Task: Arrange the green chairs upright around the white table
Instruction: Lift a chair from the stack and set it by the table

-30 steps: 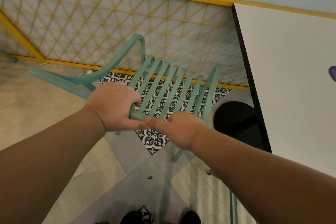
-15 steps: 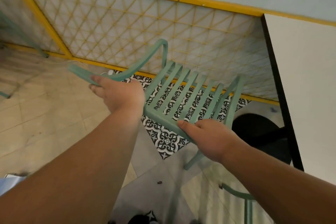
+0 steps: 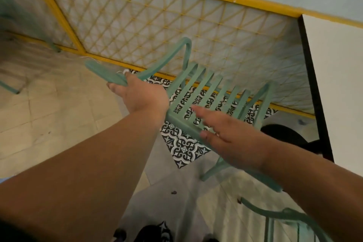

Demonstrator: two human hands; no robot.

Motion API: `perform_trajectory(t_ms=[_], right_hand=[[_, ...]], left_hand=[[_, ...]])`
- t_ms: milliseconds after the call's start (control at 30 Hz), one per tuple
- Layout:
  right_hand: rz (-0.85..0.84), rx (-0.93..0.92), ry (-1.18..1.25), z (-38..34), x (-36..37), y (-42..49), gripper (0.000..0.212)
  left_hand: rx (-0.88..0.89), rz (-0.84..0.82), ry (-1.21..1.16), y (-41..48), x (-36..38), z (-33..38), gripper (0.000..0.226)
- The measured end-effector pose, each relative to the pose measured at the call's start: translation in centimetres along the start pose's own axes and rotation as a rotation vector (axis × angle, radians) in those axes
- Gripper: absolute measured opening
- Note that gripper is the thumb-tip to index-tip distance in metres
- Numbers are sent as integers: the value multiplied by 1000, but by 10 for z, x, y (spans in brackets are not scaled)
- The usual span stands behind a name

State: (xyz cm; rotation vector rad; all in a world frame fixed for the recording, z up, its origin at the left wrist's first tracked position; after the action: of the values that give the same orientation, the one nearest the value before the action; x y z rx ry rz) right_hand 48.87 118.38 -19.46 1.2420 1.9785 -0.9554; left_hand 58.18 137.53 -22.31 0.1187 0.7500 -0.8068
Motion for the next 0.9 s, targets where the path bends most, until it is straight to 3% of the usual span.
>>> perform_trajectory(t_ms=[67,133,567,900], right_hand=[[-81,-2,-111,-5,20,3,67],[-39,-5,-134,-6,25,7,70],[44,45,5,-14,34,43,68],[82,82,52,-38,40,71,67]], left_hand=[[7,-2,10,3,2,0,74],[18,7,30,8,3,-1,72],[118,-2,104,51,11,16,56],[160,-30,157,92,16,26,57]])
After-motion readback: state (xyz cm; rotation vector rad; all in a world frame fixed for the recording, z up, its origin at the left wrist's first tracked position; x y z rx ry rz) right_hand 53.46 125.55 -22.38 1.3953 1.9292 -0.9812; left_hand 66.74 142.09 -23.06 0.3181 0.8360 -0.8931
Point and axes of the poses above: each hand's wrist, its own y-axis towards the middle knuckle, its own x-axis out of the palm, z = x × y, the point moved 5 cm from there along y, towards the middle knuckle, and after that the axes turned 8 degrees about z, right-handed, at the moved point
